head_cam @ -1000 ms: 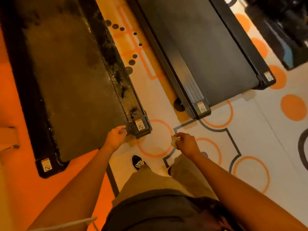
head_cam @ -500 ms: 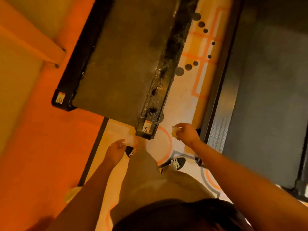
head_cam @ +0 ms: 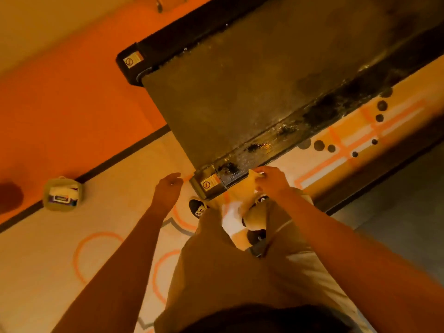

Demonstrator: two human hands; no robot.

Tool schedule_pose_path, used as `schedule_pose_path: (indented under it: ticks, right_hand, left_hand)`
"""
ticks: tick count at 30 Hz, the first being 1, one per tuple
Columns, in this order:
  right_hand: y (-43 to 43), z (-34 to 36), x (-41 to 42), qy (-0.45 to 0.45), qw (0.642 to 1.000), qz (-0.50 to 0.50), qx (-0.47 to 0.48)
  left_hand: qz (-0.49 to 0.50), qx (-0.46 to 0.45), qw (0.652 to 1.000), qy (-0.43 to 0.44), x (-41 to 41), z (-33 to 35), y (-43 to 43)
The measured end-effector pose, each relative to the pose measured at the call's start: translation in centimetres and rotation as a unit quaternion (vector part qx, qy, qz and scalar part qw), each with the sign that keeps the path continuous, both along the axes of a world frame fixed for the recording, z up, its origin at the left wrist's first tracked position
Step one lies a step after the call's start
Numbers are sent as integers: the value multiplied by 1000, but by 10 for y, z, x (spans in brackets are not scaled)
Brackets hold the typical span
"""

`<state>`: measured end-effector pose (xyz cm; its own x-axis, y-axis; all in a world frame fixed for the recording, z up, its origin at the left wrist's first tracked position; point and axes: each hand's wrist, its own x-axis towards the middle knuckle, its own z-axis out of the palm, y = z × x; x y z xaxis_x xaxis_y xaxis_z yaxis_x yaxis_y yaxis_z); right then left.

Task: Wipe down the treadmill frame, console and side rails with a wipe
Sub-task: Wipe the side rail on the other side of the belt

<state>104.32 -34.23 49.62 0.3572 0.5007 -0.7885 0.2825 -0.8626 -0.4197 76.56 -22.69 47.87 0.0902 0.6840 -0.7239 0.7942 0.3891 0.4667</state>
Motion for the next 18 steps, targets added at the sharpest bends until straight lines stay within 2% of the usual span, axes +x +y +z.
schedule_pose_path:
  ticks: [5, 7, 11, 15, 18]
  right_hand:
    - [17, -60, 39, 44, 984, 173, -30]
    - [31, -95, 55, 61, 978, 198, -33]
    - [56, -179, 77, 57, 964, 260, -7]
    - [66, -252, 69, 67, 965, 247, 57]
    - [61, -299, 49, 102, 961, 239, 96]
  left_hand:
    - [-3, -26, 1000, -7, 62, -45, -17]
    - [44, -54, 998, 10, 78, -81, -33]
    - [126, -46, 991, 28, 110, -161, -66]
    - [169, -2, 985, 41, 118, -240, -89]
    - [185, 87, 978, 41, 113, -291, -100]
